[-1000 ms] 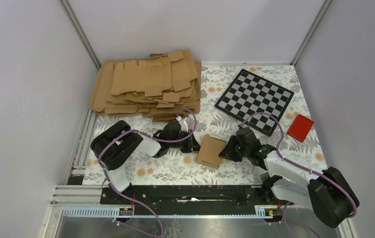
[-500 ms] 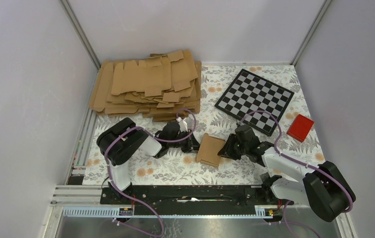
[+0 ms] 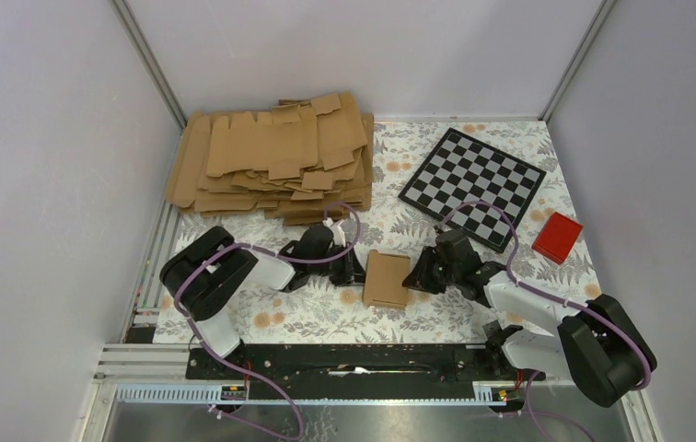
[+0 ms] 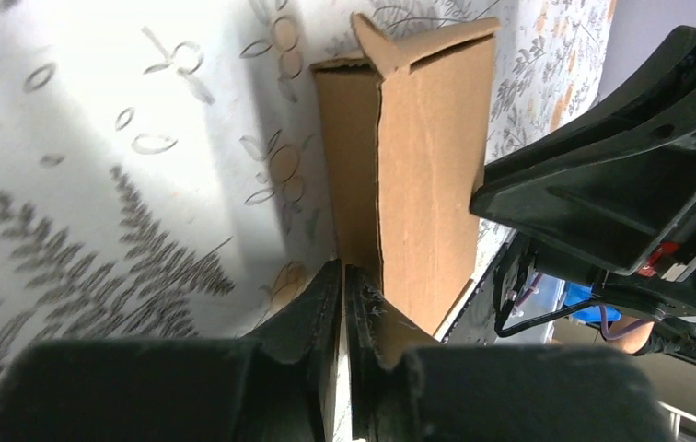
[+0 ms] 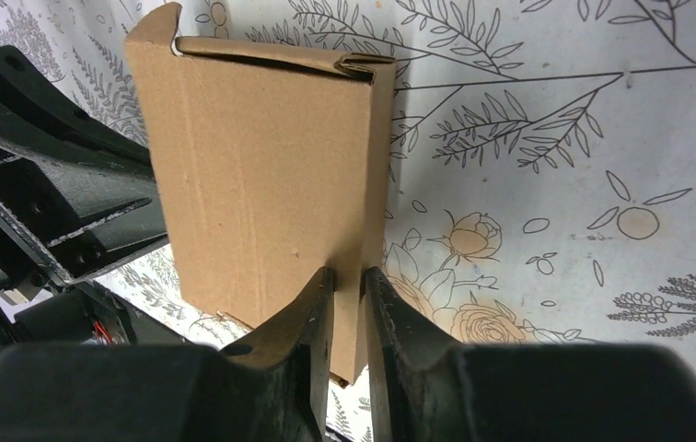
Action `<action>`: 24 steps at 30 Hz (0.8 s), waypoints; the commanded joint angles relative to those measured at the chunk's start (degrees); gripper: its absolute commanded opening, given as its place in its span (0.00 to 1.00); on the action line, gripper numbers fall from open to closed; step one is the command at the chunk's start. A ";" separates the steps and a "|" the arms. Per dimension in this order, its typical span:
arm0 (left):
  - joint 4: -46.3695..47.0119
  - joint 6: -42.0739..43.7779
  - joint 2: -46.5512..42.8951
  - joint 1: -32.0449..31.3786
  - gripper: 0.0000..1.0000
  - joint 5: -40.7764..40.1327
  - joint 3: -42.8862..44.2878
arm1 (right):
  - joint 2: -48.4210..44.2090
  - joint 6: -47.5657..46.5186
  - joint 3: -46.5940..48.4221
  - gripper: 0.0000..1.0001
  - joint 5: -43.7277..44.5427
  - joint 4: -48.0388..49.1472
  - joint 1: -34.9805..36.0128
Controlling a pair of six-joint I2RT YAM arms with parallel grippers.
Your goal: Fold the paper box
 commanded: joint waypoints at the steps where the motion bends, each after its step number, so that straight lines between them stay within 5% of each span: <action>1: -2.31 2.60 -5.25 1.05 0.11 -2.40 -2.67 | 0.21 -2.76 0.62 0.18 -0.04 1.25 -0.14; 11: -13.43 9.02 -15.01 1.54 0.11 -10.35 -4.04 | -1.65 -5.72 -0.21 0.16 -5.08 2.22 -2.92; 24: -13.84 9.32 -20.84 1.52 0.10 -14.06 -7.11 | -3.06 -3.89 -2.59 0.22 -13.00 10.48 -5.76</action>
